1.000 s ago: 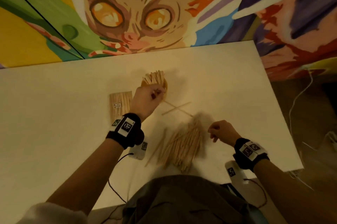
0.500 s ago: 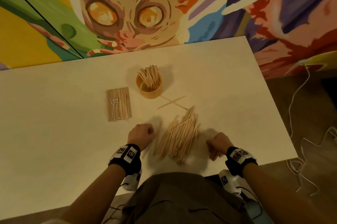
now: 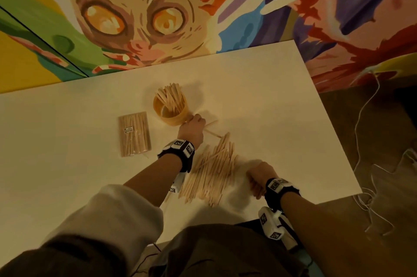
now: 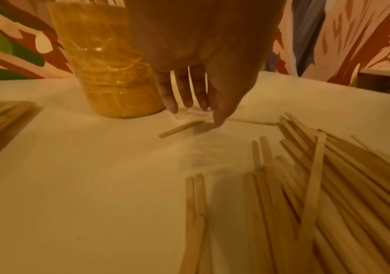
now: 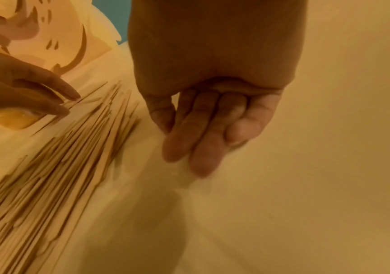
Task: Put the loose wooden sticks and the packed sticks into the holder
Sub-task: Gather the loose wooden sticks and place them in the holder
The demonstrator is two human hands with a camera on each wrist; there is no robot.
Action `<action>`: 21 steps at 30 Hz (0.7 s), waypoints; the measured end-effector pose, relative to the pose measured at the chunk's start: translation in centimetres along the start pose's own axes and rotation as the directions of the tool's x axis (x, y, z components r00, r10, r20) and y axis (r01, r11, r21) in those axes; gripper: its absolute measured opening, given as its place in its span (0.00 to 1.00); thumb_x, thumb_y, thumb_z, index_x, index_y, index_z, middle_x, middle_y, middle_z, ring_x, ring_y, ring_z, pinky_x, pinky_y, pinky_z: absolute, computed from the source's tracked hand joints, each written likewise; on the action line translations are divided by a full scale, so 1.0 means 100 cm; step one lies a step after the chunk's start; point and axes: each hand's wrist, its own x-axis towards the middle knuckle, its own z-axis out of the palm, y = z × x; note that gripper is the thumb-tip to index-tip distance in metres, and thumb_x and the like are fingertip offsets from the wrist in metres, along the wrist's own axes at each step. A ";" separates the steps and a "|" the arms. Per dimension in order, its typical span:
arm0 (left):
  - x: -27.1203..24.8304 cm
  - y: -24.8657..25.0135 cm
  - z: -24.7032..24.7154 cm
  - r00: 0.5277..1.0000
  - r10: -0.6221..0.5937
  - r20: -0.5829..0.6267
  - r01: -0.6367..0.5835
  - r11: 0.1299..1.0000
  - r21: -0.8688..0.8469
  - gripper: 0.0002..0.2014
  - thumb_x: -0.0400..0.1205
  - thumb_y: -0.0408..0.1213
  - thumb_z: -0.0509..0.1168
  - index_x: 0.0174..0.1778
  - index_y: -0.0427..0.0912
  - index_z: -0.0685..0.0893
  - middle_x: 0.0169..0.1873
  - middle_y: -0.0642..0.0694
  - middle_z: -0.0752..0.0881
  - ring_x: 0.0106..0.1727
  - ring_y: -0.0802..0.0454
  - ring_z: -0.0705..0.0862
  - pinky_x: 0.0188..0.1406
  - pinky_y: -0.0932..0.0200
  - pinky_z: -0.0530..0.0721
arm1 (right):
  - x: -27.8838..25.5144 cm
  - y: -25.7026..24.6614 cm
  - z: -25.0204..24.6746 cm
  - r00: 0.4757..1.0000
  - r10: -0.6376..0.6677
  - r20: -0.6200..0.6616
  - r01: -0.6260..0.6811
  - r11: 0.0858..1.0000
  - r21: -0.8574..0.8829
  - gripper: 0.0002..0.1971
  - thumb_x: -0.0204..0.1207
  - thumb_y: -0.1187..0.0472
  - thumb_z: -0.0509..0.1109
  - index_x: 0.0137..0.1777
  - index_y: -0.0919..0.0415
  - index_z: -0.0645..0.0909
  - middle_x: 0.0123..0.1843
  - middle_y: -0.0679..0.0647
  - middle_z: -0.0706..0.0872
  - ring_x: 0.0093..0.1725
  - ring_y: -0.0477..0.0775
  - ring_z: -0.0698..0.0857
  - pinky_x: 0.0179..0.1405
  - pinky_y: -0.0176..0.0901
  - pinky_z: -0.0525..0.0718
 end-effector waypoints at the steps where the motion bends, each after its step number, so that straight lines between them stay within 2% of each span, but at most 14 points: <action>1: 0.002 0.001 0.001 1.000 0.009 0.000 -0.009 1.000 0.017 0.13 0.80 0.29 0.63 0.60 0.42 0.80 0.61 0.45 0.77 0.67 0.43 0.74 0.51 0.47 0.84 | 0.001 0.000 0.000 1.000 -0.004 -0.002 0.004 1.000 0.008 0.16 0.72 0.65 0.61 0.27 0.69 0.83 0.23 0.66 0.85 0.19 0.62 0.84 0.19 0.37 0.80; 4: 0.003 0.007 0.004 0.999 0.041 0.016 -0.041 0.998 0.038 0.09 0.82 0.29 0.62 0.54 0.43 0.82 0.55 0.46 0.80 0.63 0.45 0.74 0.46 0.50 0.80 | 0.004 -0.001 0.000 1.000 -0.007 -0.005 0.007 1.000 0.010 0.16 0.71 0.64 0.61 0.27 0.69 0.84 0.25 0.68 0.87 0.22 0.64 0.86 0.23 0.42 0.84; 7: 0.003 0.007 0.004 0.997 0.055 0.045 -0.056 0.998 0.016 0.08 0.82 0.29 0.61 0.52 0.44 0.82 0.52 0.46 0.82 0.62 0.45 0.74 0.45 0.53 0.75 | 0.004 -0.001 -0.001 1.000 -0.004 -0.022 0.005 1.000 0.009 0.15 0.70 0.64 0.61 0.26 0.69 0.84 0.24 0.67 0.87 0.20 0.64 0.86 0.25 0.45 0.87; 12: -0.003 0.003 0.004 0.994 0.078 0.073 -0.079 0.997 0.013 0.08 0.84 0.32 0.60 0.56 0.41 0.82 0.54 0.43 0.82 0.64 0.44 0.73 0.53 0.51 0.76 | 0.005 -0.001 0.001 0.999 -0.005 -0.031 0.006 1.000 0.022 0.15 0.69 0.64 0.62 0.28 0.70 0.85 0.24 0.67 0.86 0.20 0.65 0.86 0.25 0.46 0.87; 14: -0.007 0.002 0.006 0.993 0.083 0.082 -0.088 0.994 0.057 0.08 0.85 0.34 0.60 0.57 0.40 0.81 0.55 0.43 0.81 0.64 0.43 0.72 0.53 0.50 0.76 | 0.007 -0.001 0.001 0.999 -0.008 -0.034 0.009 1.000 0.023 0.15 0.68 0.64 0.62 0.30 0.71 0.86 0.24 0.67 0.87 0.21 0.65 0.86 0.25 0.47 0.87; 17: -0.012 -0.001 0.007 0.993 0.094 0.071 -0.102 0.988 0.120 0.09 0.86 0.38 0.58 0.58 0.39 0.79 0.58 0.42 0.78 0.65 0.41 0.72 0.51 0.48 0.77 | 0.006 -0.001 0.001 0.999 -0.003 -0.044 0.003 1.000 0.008 0.13 0.68 0.65 0.62 0.29 0.70 0.85 0.23 0.65 0.86 0.20 0.63 0.85 0.22 0.42 0.83; 19: -0.017 -0.002 0.001 0.997 0.070 0.025 -0.072 0.995 0.074 0.09 0.86 0.37 0.58 0.58 0.39 0.79 0.58 0.42 0.78 0.64 0.41 0.73 0.48 0.48 0.79 | 0.005 -0.001 0.001 0.999 -0.003 -0.048 0.003 1.000 0.001 0.12 0.67 0.66 0.62 0.27 0.69 0.84 0.23 0.65 0.86 0.19 0.63 0.85 0.21 0.40 0.82; 21: -0.026 -0.005 -0.008 1.000 0.003 -0.017 -0.004 0.997 -0.076 0.06 0.86 0.36 0.58 0.54 0.41 0.79 0.54 0.43 0.80 0.59 0.42 0.77 0.44 0.48 0.78 | 0.005 -0.002 0.000 0.999 -0.004 -0.054 0.003 1.000 -0.004 0.12 0.67 0.66 0.63 0.27 0.69 0.83 0.23 0.64 0.86 0.18 0.62 0.84 0.20 0.40 0.81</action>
